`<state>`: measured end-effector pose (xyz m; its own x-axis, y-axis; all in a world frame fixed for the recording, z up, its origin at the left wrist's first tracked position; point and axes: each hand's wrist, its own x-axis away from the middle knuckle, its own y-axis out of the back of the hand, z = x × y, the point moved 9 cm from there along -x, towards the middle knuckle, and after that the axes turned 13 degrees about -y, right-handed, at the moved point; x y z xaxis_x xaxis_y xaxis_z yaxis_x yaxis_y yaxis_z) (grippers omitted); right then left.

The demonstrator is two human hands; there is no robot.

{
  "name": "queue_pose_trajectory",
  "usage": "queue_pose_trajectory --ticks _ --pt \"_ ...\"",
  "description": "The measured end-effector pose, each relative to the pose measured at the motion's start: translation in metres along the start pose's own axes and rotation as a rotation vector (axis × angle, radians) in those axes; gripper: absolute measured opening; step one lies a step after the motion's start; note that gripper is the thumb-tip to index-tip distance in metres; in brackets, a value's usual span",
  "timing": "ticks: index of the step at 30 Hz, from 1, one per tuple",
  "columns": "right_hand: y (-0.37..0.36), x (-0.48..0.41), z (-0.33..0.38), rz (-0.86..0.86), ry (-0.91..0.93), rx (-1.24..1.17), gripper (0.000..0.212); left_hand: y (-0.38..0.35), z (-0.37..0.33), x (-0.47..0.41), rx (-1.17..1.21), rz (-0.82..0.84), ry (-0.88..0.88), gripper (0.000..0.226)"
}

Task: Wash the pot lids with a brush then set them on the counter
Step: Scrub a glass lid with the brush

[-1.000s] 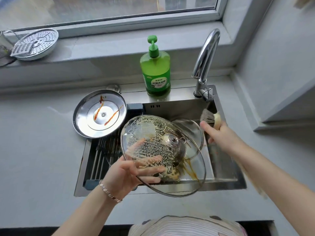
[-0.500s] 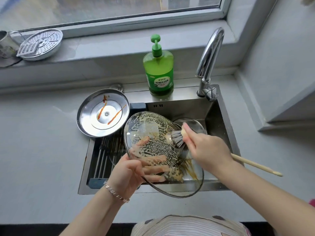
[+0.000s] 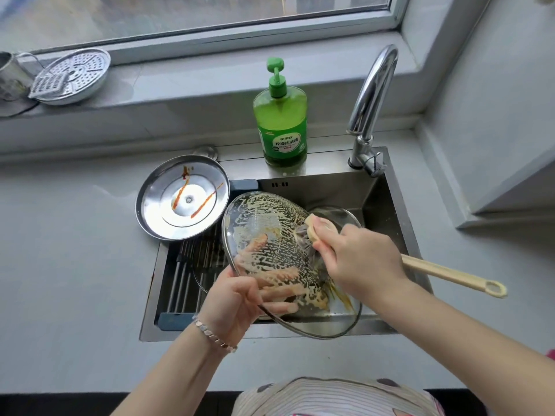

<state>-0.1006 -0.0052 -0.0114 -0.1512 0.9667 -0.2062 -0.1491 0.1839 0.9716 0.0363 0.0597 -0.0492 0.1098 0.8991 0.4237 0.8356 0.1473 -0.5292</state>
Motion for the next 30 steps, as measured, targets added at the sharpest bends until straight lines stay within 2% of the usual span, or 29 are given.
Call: queue_pose_trajectory --ticks 2,4,6,9,13,17,22,23,26,27,28,30 --pt "-0.002 -0.015 -0.004 -0.014 -0.017 -0.046 0.036 0.000 0.002 -0.002 -0.024 -0.003 0.002 0.090" --pt "-0.018 -0.022 -0.013 0.167 -0.078 -0.058 0.040 0.001 0.000 -0.003 -0.002 -0.013 -0.001 0.090" --pt "-0.022 -0.016 -0.022 0.220 -0.113 -0.103 0.043 0.004 -0.005 -0.003 0.032 -0.023 -0.011 0.086" --pt "-0.002 0.002 0.000 0.067 -0.050 -0.133 0.040 0.006 -0.005 -0.002 0.028 -0.038 -0.020 0.083" --pt "0.004 0.002 0.031 0.011 0.010 -0.294 0.040 0.001 0.009 -0.005 -0.002 -0.039 0.016 0.093" --pt "0.000 0.005 -0.001 0.043 -0.105 -0.233 0.037 0.007 0.009 -0.006 0.100 -0.088 0.007 0.097" --pt "0.007 0.048 0.023 0.144 0.078 -0.355 0.039 0.011 0.007 -0.009 0.016 -0.098 -0.045 0.096" --pt "0.006 0.045 0.019 0.169 0.045 -0.357 0.039 0.012 0.006 -0.008 0.031 -0.103 -0.047 0.095" --pt "-0.011 0.020 -0.025 0.267 -0.204 -0.364 0.035 0.008 0.000 -0.005 0.029 -0.084 -0.055 0.087" --pt "-0.013 0.020 -0.027 0.288 -0.223 -0.405 0.035 0.006 -0.001 -0.005 0.019 -0.078 -0.059 0.083" --pt "-0.008 0.023 -0.021 0.275 -0.194 -0.448 0.035 0.005 -0.002 -0.006 0.007 -0.074 -0.064 0.081" --pt "0.007 0.036 0.011 0.234 -0.021 -0.510 0.035 0.005 -0.003 -0.008 -0.022 -0.077 -0.087 0.084"
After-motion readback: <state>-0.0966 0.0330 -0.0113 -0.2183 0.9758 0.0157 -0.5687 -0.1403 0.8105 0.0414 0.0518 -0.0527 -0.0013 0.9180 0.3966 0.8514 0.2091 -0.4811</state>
